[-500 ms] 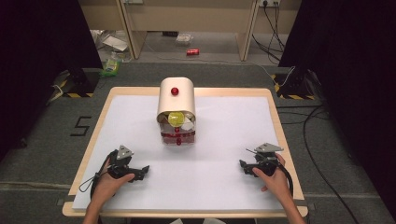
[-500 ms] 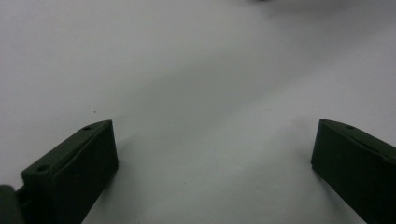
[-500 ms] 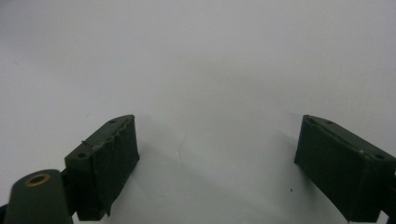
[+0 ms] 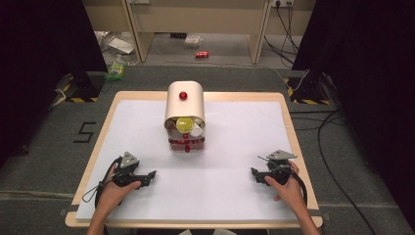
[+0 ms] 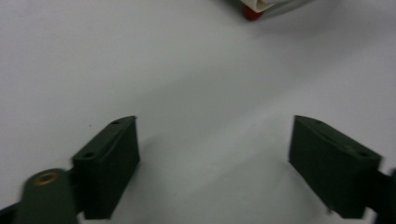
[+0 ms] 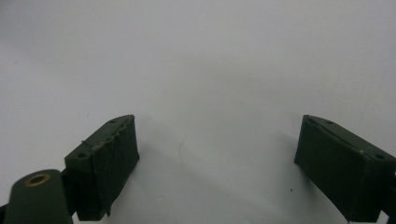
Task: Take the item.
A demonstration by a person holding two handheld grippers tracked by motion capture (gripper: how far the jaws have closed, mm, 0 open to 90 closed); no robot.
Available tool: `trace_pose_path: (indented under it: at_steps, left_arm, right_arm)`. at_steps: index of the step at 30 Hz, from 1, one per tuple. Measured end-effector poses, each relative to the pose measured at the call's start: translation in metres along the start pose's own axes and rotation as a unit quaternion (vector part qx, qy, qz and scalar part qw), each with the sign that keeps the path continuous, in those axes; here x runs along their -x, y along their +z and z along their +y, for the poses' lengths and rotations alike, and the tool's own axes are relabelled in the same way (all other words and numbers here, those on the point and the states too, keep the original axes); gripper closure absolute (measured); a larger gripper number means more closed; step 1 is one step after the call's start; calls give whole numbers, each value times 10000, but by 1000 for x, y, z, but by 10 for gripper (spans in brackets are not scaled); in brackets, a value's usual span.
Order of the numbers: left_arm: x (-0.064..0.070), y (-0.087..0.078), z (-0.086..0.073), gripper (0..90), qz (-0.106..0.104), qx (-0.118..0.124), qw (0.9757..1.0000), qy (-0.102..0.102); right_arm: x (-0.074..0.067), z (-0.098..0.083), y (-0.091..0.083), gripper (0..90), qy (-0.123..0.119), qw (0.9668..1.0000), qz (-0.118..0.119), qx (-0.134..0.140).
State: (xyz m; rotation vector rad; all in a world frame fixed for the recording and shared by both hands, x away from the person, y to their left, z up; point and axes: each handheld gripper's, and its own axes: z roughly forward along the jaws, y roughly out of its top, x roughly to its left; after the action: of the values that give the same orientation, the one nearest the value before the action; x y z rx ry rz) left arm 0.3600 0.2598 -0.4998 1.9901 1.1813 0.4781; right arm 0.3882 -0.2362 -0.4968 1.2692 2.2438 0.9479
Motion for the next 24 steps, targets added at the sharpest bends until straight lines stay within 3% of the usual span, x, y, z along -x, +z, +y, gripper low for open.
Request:
trace_pose_path:
  at_steps: [4, 12, 19, 22, 24]
  left_arm:
    - [8, -1, 4, 140, -34, 41, 9999, 164]
    - [30, -14, 27, 151, -184, 493, 9978, 396]
    - [50, -27, 53, 151, -373, 876, 9932, 673]
    - [56, -32, 65, 151, -484, 1035, 9907, 734]
    - [57, -33, 68, 151, -506, 1056, 9903, 742]
  right_arm:
    - [0, 0, 0, 133, -1, 10000, -1, 1]
    - [0, 0, 0, 133, -7, 10000, -8, 4]
    - [0, 0, 0, 133, -9, 10000, -14, 4]
    - [0, 0, 0, 133, -7, 10000, -13, 2]
    - [0, 0, 0, 133, -6, 10000, -12, 2]
